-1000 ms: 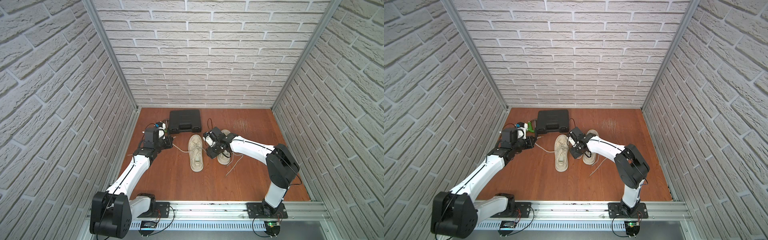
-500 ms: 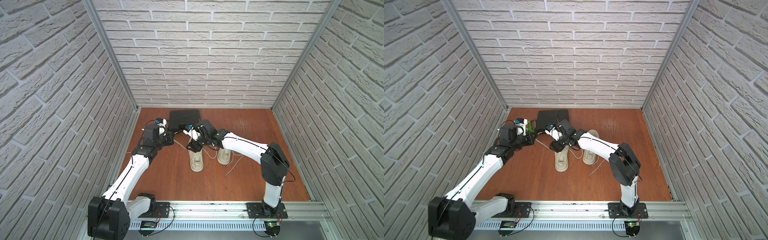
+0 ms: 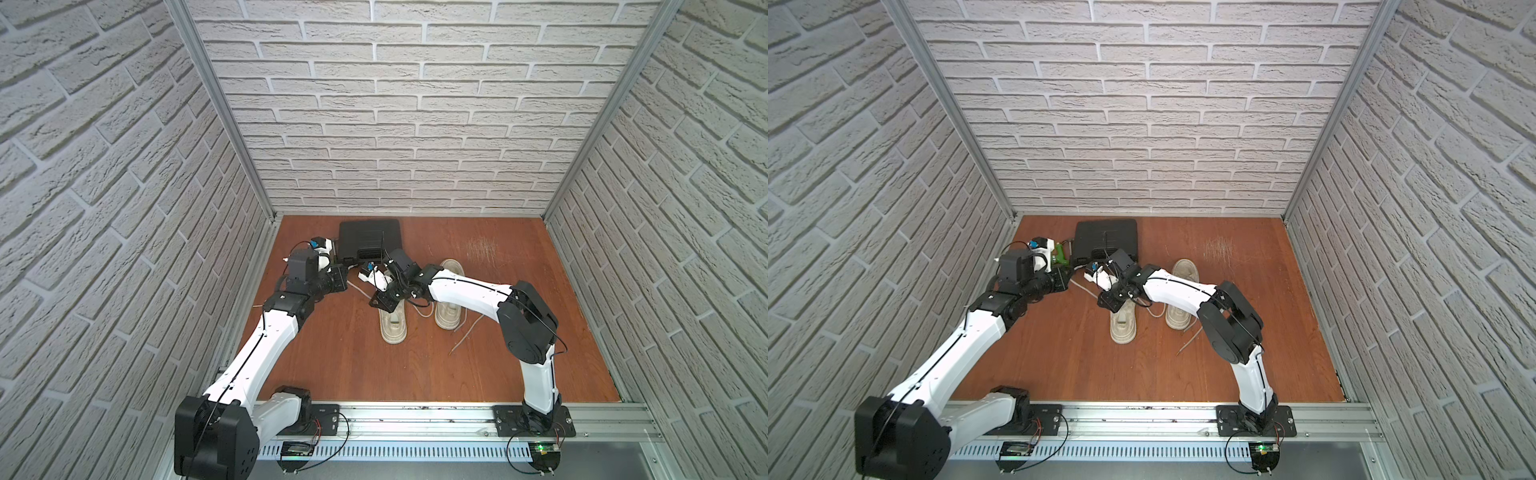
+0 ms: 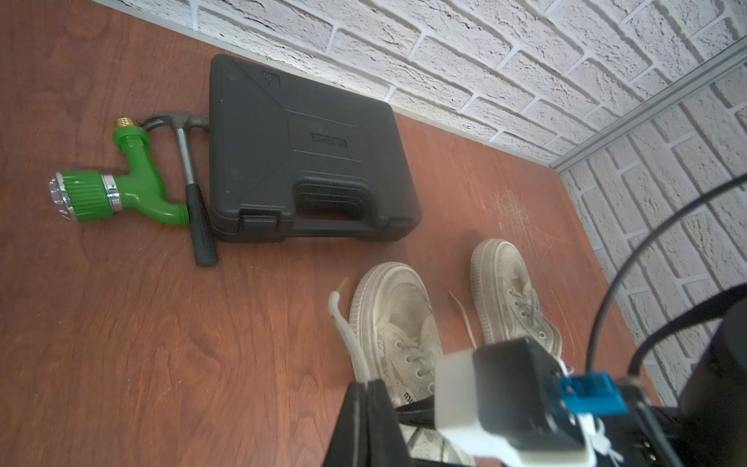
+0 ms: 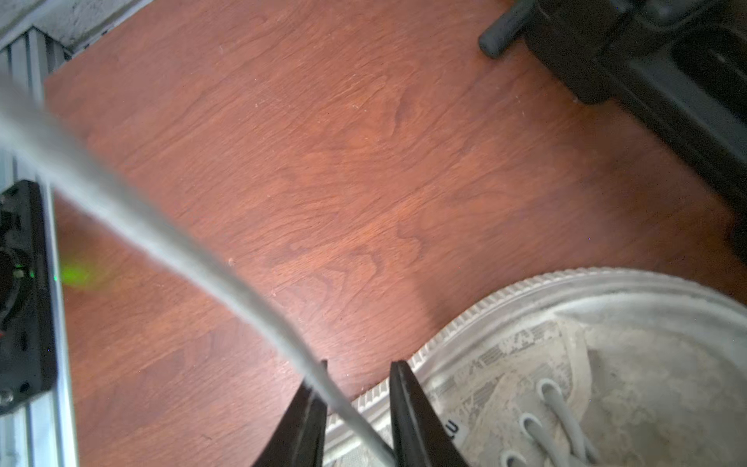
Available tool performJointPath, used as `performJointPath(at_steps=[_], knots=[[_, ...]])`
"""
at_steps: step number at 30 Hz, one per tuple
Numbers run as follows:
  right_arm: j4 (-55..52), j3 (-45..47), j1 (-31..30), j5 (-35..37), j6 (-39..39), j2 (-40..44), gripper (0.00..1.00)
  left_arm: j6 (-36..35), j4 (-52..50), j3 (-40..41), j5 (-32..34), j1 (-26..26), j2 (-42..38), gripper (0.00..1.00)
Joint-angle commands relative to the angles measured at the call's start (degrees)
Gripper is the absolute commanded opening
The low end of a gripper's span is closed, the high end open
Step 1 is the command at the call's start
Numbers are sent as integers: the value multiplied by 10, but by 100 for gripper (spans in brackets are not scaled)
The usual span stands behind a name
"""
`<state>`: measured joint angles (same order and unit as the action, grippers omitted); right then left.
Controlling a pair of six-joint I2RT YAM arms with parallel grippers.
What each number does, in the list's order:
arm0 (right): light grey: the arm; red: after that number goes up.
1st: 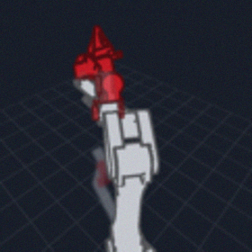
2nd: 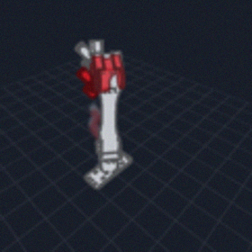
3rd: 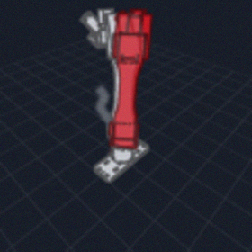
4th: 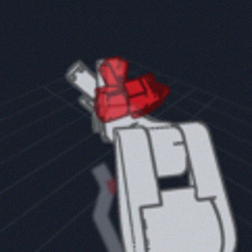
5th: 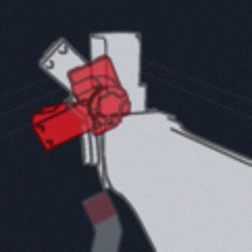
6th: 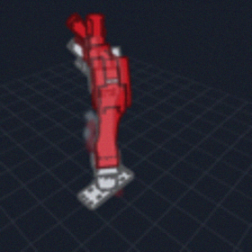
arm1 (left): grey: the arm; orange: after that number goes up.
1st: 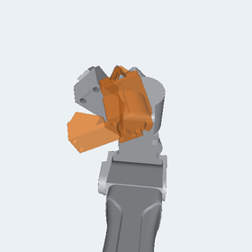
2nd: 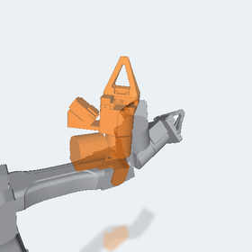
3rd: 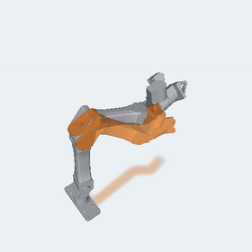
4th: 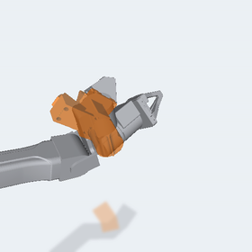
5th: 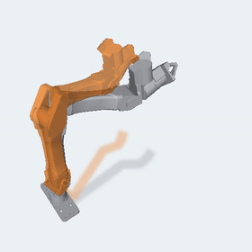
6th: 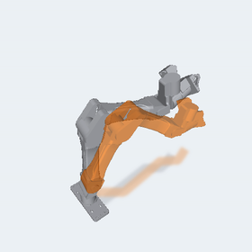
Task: Tie the shoes
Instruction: Wrap the shoelace around the shoelace.
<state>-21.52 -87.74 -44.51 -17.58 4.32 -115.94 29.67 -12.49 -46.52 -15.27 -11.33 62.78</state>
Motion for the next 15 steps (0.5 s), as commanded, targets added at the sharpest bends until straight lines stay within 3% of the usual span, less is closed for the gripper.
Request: performJointPath(at_steps=[1,5,11,15], knots=[[5,-2,1,15,1,14,18,-1,0,-7,12,-2,-14,0],[4,18,6,31,0,43,3,-15,-25,2,34,-2,-21,0],[8,44,14,20,-6,70,3,-18,-52,49,58,-7,-22,0],[17,61,19,5,-15,85,3,20,-4,107,43,-38,-1,0]])
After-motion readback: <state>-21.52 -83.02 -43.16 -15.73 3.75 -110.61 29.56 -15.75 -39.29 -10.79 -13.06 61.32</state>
